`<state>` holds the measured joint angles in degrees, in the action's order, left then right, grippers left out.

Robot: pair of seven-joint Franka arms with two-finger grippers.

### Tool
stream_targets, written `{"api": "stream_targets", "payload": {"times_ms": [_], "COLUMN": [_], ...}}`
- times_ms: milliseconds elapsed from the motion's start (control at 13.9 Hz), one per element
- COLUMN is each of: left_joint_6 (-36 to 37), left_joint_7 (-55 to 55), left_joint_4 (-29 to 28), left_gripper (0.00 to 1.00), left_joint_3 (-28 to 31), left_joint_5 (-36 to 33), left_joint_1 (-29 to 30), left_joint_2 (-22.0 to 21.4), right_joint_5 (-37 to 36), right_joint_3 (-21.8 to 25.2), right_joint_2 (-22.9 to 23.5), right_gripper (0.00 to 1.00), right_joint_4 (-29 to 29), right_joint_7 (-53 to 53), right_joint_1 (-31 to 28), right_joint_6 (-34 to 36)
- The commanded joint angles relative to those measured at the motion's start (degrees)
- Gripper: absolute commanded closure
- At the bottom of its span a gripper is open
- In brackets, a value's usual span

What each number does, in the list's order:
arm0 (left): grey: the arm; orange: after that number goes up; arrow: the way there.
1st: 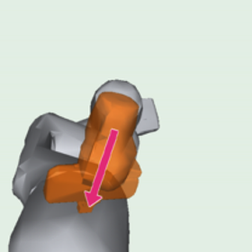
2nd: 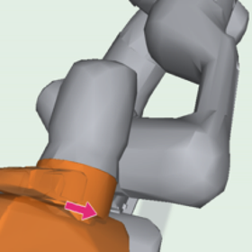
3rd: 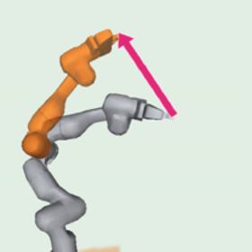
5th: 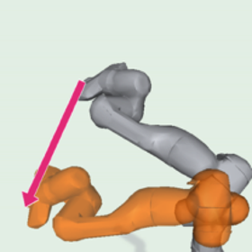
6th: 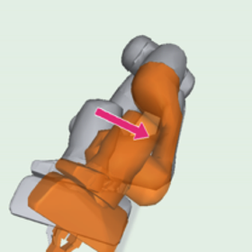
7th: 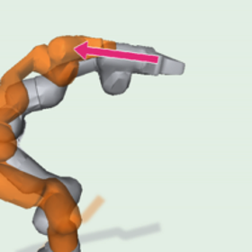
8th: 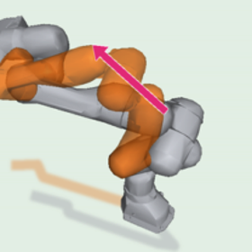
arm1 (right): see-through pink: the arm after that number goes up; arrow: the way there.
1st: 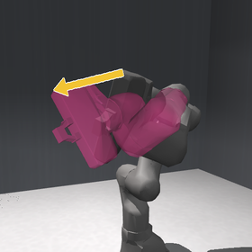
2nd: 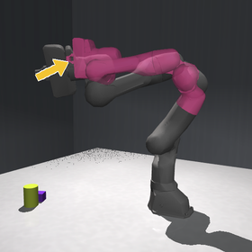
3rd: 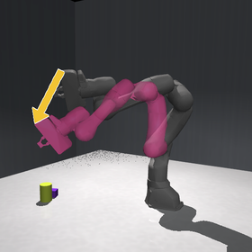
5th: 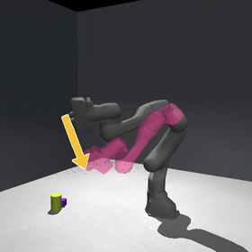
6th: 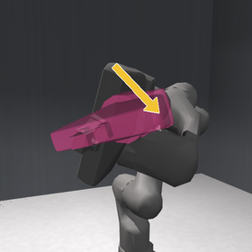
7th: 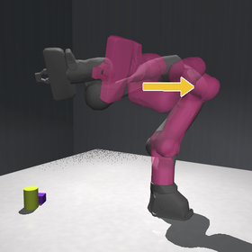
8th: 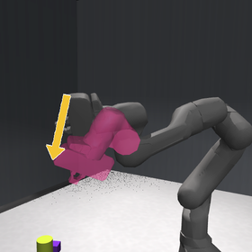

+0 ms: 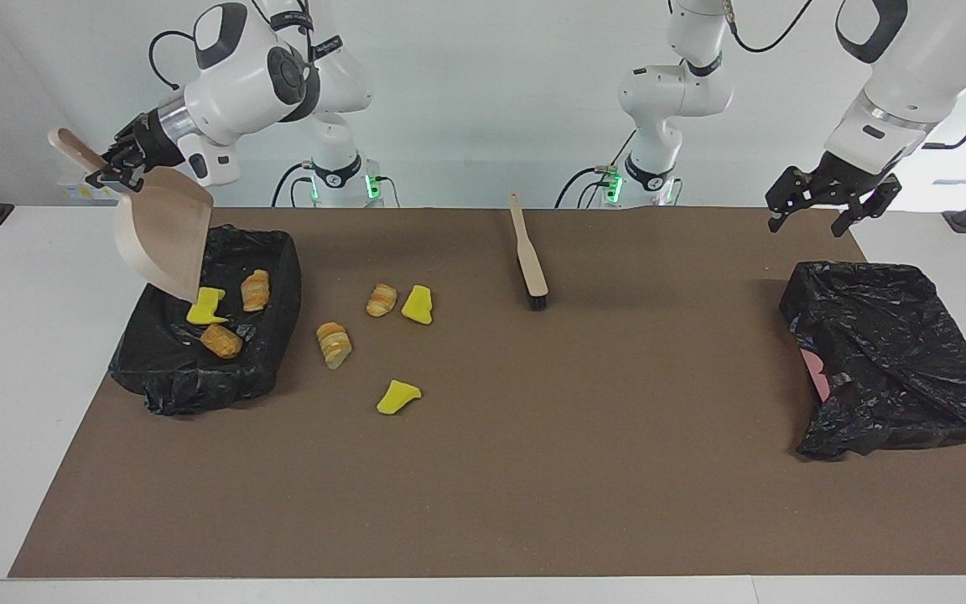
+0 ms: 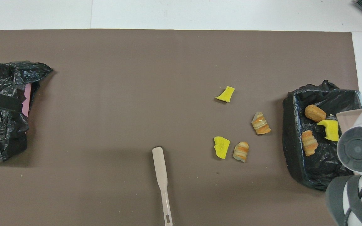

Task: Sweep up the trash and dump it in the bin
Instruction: 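Tip the dustpan over the trash bag with the right gripper, then bring the emptied dustpan back to the table center with the right gripper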

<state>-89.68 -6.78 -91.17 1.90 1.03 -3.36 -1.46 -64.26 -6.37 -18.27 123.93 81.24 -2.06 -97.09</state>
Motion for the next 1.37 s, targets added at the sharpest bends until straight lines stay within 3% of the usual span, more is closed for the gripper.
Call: {"api": "stream_targets", "payload": {"times_ms": [0, 288, 575, 791, 935, 1294], "left_joint_6": [1.0, 1.1, 1.1, 1.1, 1.1, 1.2], "left_joint_7": [-0.7, -0.6, -0.5, -0.5, -0.6, -0.6], "left_joint_4": [-0.3, -0.3, -0.5, -0.6, -0.7, -0.7], "left_gripper": [0.00, 0.00, 0.00, 0.00, 0.00, 0.00], "left_joint_3": [-0.2, -0.2, -0.2, -0.2, -0.1, -0.1], "left_joint_5": [-0.9, -0.9, -0.9, -0.9, -0.9, -0.9], "left_joint_1": [0.0, -0.1, 0.0, -0.1, -0.2, -0.2], "left_joint_2": [-0.7, -0.7, -0.7, -1.0, -1.0, -1.0], "right_joint_5": [3.3, 11.2, 19.1, 21.8, 29.1, 41.4], "right_joint_3": [-0.5, -0.9, -1.6, -2.7, -2.8, -2.6], "right_joint_2": [3.2, 12.1, 17.0, 27.3, 34.1, 42.4], "right_gripper": [1.00, 1.00, 1.00, 1.00, 1.00, 1.00], "right_joint_4": [-5.2, -17.2, -23.0, -34.0, -42.6, -50.9], "right_joint_7": [1.8, 1.6, -4.0, -18.7, -32.7, -61.0], "right_joint_1": [-0.3, -0.2, 0.2, 6.1, 8.7, 14.7], "right_joint_6": [-0.1, -0.1, -0.9, 2.8, 8.0, 8.4]}}
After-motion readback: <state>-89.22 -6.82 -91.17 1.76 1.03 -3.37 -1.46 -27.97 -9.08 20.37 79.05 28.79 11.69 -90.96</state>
